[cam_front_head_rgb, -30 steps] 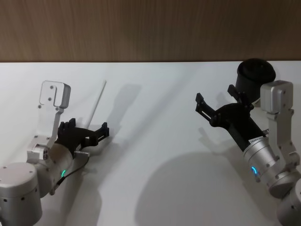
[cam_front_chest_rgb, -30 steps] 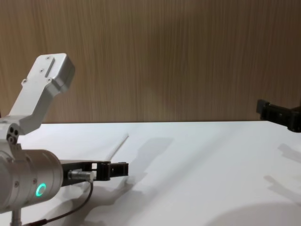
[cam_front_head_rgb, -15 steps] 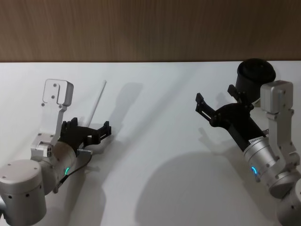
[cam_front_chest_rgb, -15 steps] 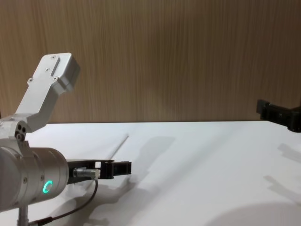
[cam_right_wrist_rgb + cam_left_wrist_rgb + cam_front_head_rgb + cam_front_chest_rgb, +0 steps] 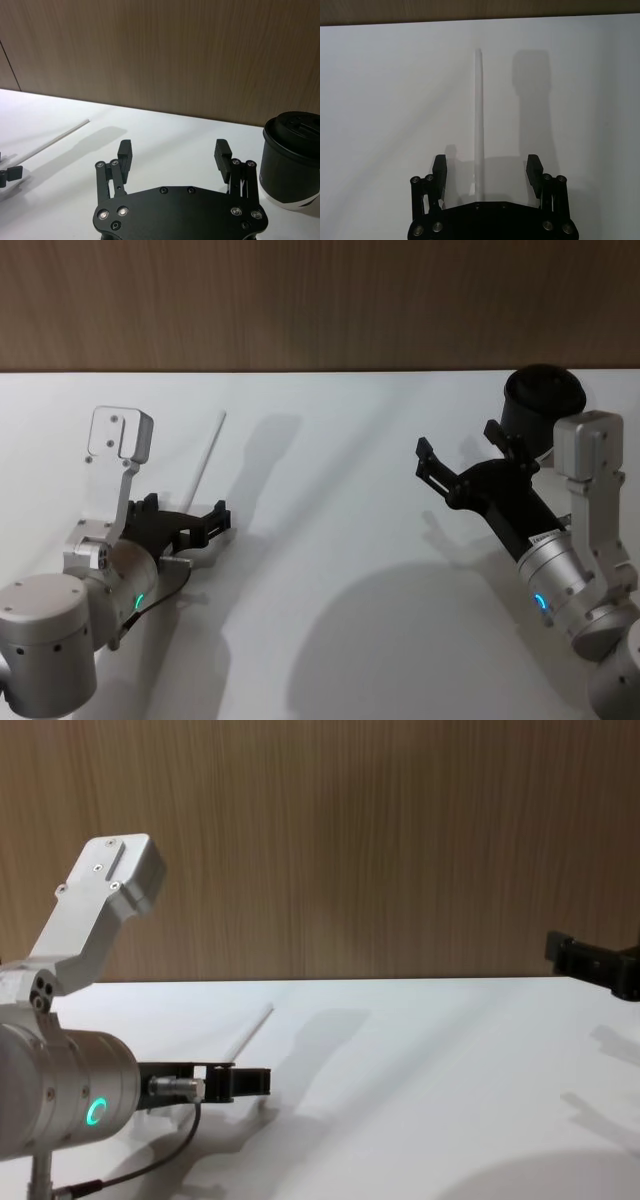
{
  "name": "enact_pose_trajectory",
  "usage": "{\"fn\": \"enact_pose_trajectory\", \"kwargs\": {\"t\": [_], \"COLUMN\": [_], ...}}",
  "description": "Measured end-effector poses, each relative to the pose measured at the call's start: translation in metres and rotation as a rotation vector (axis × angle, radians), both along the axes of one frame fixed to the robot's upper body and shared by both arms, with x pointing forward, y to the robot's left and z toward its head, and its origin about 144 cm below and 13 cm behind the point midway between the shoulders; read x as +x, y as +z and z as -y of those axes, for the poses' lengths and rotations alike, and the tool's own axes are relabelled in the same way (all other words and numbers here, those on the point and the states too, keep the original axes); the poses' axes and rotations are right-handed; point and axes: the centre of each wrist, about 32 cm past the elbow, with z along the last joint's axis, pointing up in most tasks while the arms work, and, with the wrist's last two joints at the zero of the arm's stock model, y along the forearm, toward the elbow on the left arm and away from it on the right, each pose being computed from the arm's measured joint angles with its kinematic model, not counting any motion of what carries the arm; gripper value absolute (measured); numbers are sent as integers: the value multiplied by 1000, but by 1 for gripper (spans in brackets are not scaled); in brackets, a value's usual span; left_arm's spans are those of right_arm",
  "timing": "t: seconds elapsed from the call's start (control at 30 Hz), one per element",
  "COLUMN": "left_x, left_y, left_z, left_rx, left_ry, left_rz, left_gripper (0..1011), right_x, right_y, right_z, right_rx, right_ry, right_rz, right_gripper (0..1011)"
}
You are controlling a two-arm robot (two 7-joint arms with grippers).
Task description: Pick up the straw with one hand, pass it to the other hand, and insert it into the cup.
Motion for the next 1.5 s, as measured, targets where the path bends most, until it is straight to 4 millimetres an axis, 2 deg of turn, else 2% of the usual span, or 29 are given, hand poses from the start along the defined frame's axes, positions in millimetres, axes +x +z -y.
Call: {"fn": "enact_pose_trajectory", "kwargs": {"t": [0.6,0.83,0.93,1.5], "left_x": [5,6,6,7], "left_y": [7,8,8,9], "left_z": [-1,-2,-2,-2], "left_rx": [29,36,39,43], "left_ry": [-4,-4,-3,-6], "left_rz": [-34,-41,-42,-48], "left_gripper": [996,868,747,614], "right_x": [0,0,0,0], "right_y": [0,0,0,0], "right_z": [0,0,0,0], "right_rx": [0,0,0,0], "right_ry": [0,0,0,0], "right_rz": [0,0,0,0], "right_gripper": [1001,1001,1001,1001]}}
